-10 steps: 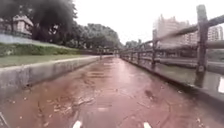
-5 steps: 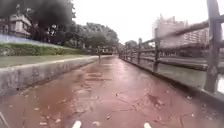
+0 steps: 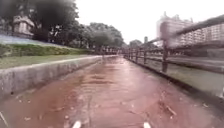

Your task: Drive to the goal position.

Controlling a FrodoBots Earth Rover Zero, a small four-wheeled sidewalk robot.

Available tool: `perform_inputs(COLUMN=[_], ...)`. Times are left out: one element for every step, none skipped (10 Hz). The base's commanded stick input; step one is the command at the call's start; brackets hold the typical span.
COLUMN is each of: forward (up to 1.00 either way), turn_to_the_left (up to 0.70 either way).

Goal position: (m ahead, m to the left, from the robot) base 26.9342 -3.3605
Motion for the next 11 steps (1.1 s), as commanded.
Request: perform_inputs(forward=[0.50,0.50,0.50,0.50,0.50,0.50,0.50,0.50,0.50,0.50,0.50], turn_to_the_left=[0.00,0.00,0.00,0.00,0.00,0.00,0.00,0.00,0.00,0.00,0.00])
